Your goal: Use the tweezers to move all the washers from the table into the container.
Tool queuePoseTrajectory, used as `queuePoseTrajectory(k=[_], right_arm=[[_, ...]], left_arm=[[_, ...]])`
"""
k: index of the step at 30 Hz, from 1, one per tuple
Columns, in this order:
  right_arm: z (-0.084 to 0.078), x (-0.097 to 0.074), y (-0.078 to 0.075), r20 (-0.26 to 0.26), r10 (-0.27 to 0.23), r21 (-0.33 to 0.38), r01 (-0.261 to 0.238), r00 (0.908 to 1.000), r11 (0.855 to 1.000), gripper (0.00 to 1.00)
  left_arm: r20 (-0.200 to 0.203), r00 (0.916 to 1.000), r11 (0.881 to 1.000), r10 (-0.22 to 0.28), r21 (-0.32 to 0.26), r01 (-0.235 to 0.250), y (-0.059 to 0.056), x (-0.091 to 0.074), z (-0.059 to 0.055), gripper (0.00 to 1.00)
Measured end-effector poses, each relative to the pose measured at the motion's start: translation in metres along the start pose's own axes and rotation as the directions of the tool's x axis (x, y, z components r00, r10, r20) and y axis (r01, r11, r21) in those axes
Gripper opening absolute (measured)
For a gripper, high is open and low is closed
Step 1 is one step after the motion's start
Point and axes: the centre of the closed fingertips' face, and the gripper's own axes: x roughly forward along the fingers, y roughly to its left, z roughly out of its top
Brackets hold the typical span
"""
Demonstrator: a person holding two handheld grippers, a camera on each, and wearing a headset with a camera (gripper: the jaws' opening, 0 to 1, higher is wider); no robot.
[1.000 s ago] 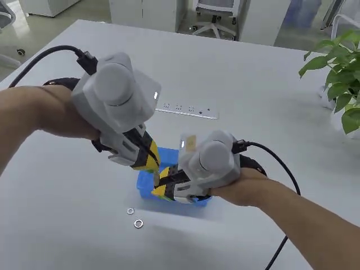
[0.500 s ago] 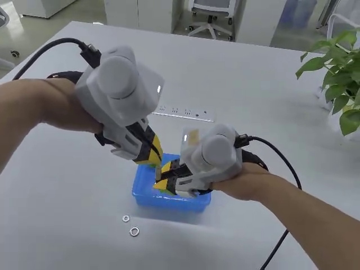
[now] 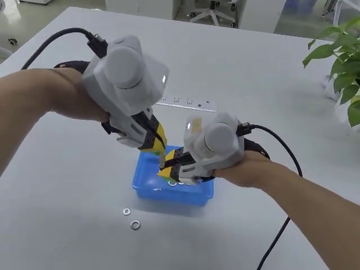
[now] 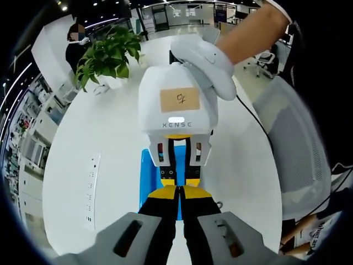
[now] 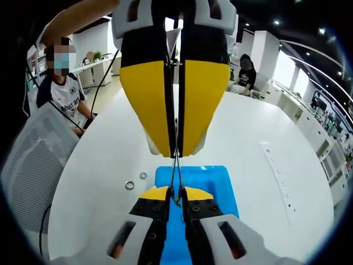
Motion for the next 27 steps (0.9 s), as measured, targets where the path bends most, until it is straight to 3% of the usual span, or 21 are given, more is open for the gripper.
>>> queuePoseTrajectory(k=[18, 27], right_arm=[[-0.025, 0.029, -0.011, -0.023, 0.039, 0.029, -0.038, 0.999, 0.999, 0.1], [-0.032, 0.035, -0.012, -0.035, 0.052, 0.037, -0.05, 0.9981, 0.998, 0.11]], left_arm=[[-0.002, 0.9999, 1.0, -0.015, -0.025, 0.015, 0.014, 0.029, -0.026, 0.05], [0.004, 0.9999, 0.999, -0.014, -0.036, 0.014, 0.016, 0.036, -0.031, 0.05]])
